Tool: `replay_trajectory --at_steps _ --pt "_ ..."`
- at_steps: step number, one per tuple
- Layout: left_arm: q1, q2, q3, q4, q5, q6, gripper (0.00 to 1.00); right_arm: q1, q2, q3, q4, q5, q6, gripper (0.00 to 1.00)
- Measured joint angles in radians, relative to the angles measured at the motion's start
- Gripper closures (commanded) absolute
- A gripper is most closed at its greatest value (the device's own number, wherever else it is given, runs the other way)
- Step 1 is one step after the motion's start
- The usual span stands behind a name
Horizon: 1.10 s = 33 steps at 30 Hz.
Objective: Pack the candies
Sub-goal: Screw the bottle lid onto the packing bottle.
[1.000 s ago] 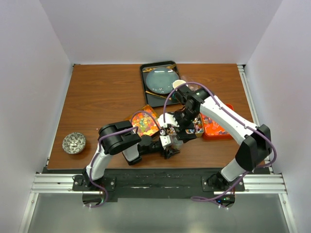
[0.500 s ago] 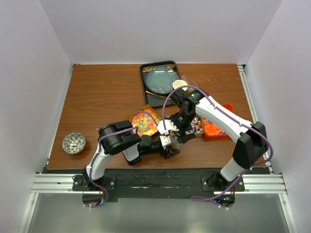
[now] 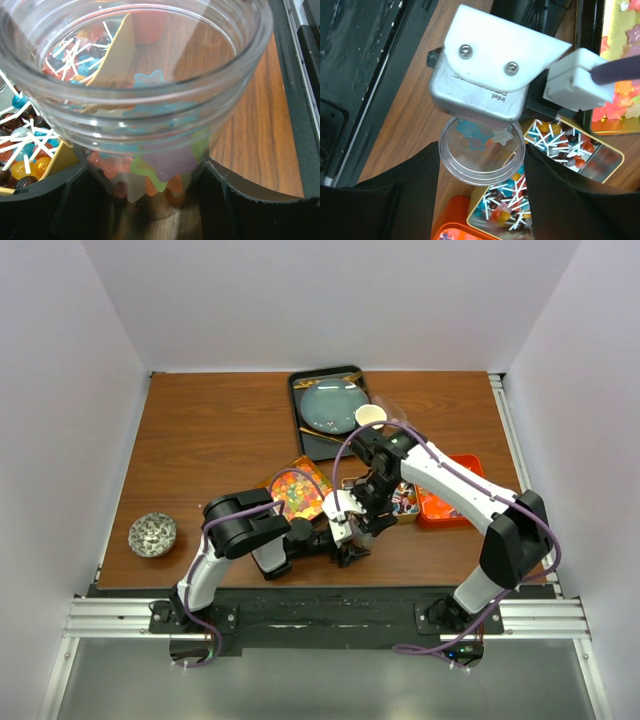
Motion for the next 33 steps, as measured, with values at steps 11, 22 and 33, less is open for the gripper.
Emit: replay_trajectory --at_steps 11,22,33 --pt "0.000 0.000 0.003 0.000 0.016 0.018 1.00 -0.003 -0.182 -0.192 0.212 0.003 0.281 0.49" --pt "0.002 0.002 0.003 -0.001 0.016 0.000 1.00 -0.012 -0.172 -0.208 0.299 0.025 0.643 0.31" --pt "0.001 0.002 0.004 -0.001 0.020 0.000 1.00 -0.004 -0.177 -0.256 0.176 0.134 0.775 0.09"
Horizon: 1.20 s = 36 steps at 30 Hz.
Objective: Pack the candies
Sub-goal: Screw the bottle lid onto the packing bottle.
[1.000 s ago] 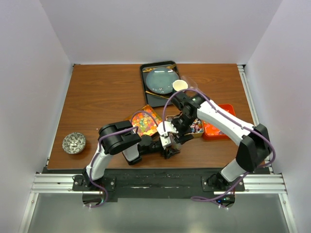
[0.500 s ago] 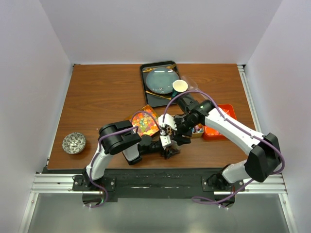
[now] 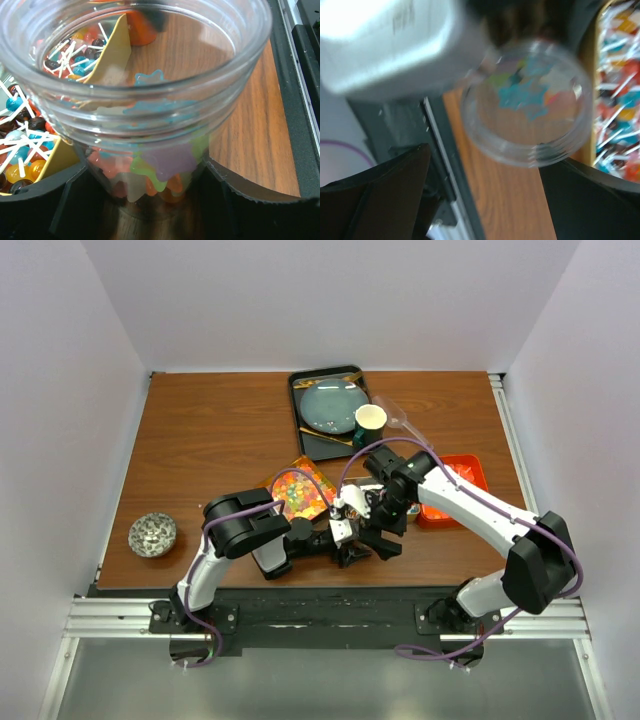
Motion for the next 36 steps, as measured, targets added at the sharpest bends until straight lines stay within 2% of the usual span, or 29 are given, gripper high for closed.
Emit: replay_trajectory --at_steps 6,9,13,25,30,36 --pt "-0.003 -0.002 0.000 -0.001 0.000 0.004 1.00 -0.024 -0.064 0.003 -0.135 0.030 -0.037 0.08" --pt "-0.008 -0.002 0.000 -0.001 -0.002 0.006 1.00 -0.047 -0.151 0.034 -0.165 0.016 -0.093 0.01" --pt "-0.009 -0.002 0.000 -0.001 -0.003 0.007 1.00 -0.048 -0.217 0.111 -0.172 -0.048 -0.256 0.01" --pt "-0.015 -0.002 0.001 -0.002 -0.007 0.008 1.00 -0.020 0.092 0.213 -0.187 -0.097 -0.705 0.01" --pt "-0.019 -0.002 0.002 -0.002 -0.010 0.008 1.00 -0.018 0.158 0.261 -0.194 -0.098 -0.795 0.01" --pt "-0.019 -0.002 0.002 -0.002 -0.011 0.008 1.00 -0.017 0.159 0.261 -0.214 -0.100 -0.840 0.02"
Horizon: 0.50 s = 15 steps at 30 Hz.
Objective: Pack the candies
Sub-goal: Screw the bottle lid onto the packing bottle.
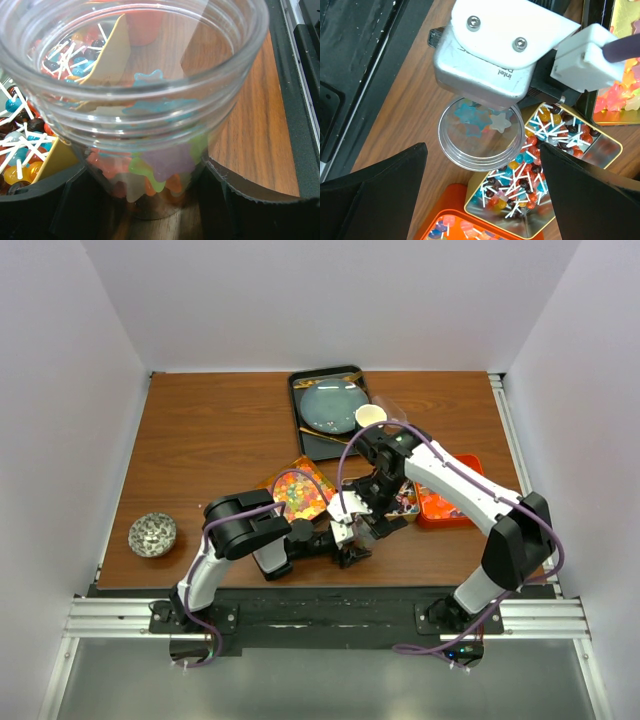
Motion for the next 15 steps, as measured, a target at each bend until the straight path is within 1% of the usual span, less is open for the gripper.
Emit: replay_trajectory --at_steps 6,15 --pt "0.000 0.000 0.000 0.000 -0.003 0.000 1.00 0.001 -0.025 -0.006 -0.005 -0.001 -0.004 0.04" --pt "0.000 0.000 0.001 0.000 -0.004 0.001 1.00 0.000 -0.085 -0.085 0.018 0.005 0.027 0.07"
